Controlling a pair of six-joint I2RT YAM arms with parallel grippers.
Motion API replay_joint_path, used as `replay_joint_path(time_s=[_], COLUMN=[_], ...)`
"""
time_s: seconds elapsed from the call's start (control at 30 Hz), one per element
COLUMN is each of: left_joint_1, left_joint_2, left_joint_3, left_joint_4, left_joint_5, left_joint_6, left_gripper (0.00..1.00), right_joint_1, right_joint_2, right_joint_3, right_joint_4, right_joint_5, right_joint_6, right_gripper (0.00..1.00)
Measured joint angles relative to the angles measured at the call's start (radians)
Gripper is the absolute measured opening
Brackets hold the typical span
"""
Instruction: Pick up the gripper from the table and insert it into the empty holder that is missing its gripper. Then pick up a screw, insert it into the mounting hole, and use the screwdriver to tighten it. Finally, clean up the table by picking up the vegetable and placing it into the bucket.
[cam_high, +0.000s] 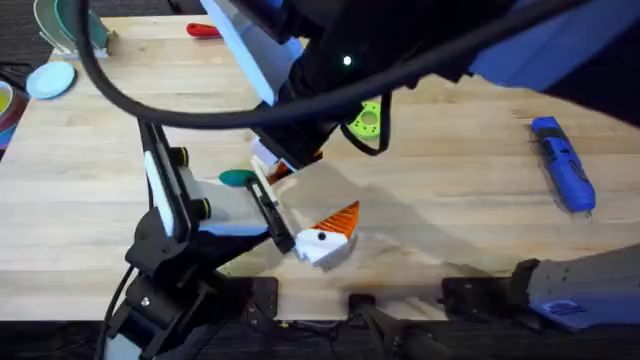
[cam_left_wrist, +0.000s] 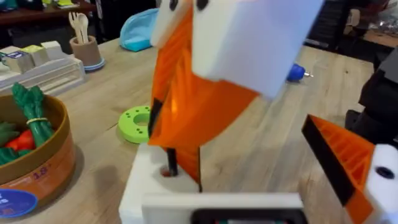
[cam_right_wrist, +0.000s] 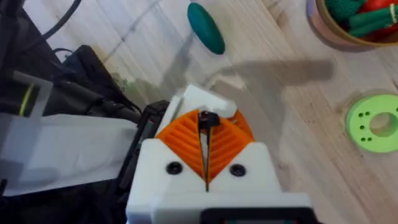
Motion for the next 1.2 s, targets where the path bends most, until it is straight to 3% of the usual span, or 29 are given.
replay_joint_path(time_s=[1.2], left_joint_1=[0.000], left_joint_2=[0.000], left_joint_3=[0.000], left_joint_4=[0.001], left_joint_5=[0.000], left_joint_6=[0.004], left_gripper=[0.993], right_joint_1=[0.000], right_joint_2=[0.012], right_joint_3=[-0.009], right_joint_4=[0.003], right_joint_5=[0.015], right_joint_6=[-0.001], right_gripper=[0.006])
